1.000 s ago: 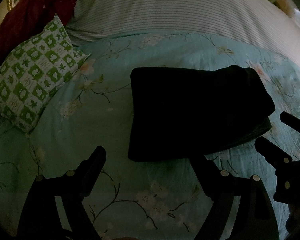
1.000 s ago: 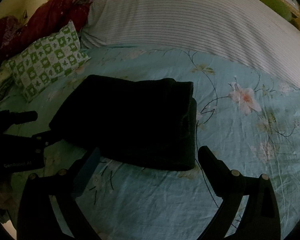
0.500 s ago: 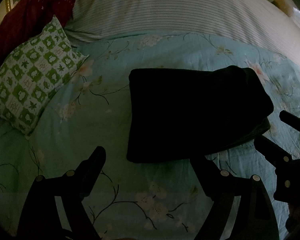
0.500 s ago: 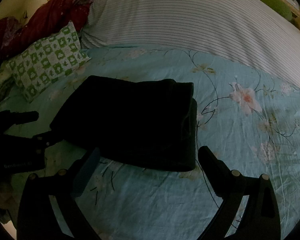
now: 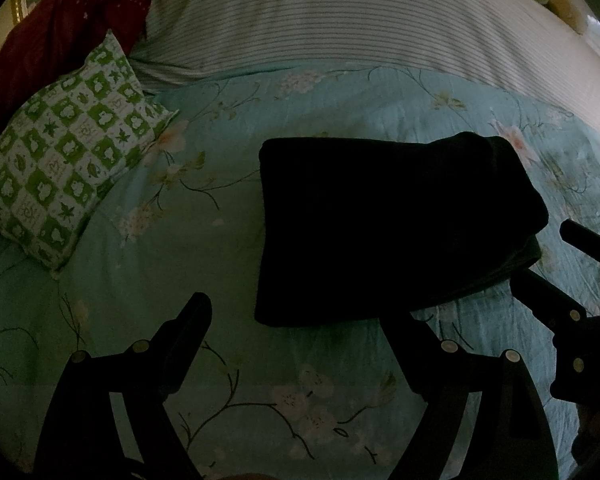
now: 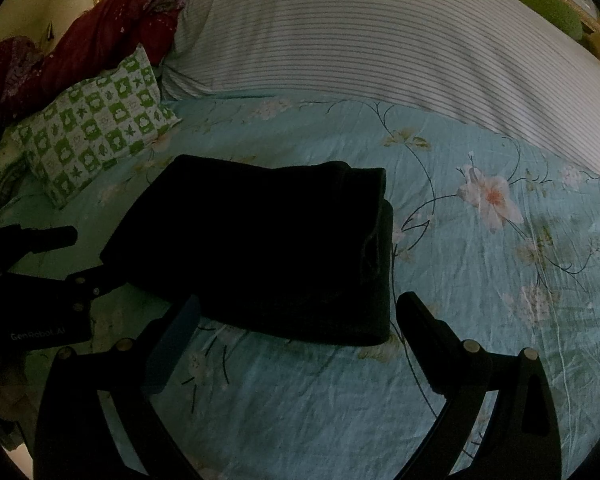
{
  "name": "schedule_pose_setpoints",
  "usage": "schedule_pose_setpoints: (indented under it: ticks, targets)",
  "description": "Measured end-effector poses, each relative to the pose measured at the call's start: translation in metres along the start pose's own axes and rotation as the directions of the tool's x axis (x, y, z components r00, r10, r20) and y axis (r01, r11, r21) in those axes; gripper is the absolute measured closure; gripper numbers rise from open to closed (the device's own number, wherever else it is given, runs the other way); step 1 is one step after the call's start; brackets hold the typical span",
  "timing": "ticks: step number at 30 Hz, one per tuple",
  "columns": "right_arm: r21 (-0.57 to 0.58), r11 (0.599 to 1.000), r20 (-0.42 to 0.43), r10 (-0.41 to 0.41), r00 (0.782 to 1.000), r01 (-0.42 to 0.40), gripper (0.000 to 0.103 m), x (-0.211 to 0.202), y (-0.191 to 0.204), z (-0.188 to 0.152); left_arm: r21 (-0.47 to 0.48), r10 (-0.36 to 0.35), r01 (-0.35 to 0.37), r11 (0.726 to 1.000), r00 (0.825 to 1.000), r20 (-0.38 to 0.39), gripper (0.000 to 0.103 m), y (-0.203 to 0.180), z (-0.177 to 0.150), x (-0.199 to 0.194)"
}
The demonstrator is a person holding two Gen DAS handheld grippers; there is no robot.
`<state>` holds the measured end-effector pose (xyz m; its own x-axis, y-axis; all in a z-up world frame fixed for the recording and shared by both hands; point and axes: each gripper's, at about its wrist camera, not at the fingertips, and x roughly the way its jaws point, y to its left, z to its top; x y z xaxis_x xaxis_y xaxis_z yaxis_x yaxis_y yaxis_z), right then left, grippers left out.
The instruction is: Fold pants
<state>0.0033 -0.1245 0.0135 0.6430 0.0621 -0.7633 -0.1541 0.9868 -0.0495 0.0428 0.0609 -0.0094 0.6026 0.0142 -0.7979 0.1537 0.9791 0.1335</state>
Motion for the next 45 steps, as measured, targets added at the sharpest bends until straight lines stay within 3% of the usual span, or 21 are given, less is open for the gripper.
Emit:
schedule_pose_setpoints:
  ticks: [45]
  targets:
    - [0.033, 0.999, 0.017, -0.003, 1.0, 0.003, 0.004, -0.005, -0.01, 0.011, 0.024, -0.007, 0.007, 1.0, 1.0, 0.006, 0.017, -0.002, 0.013, -0.001]
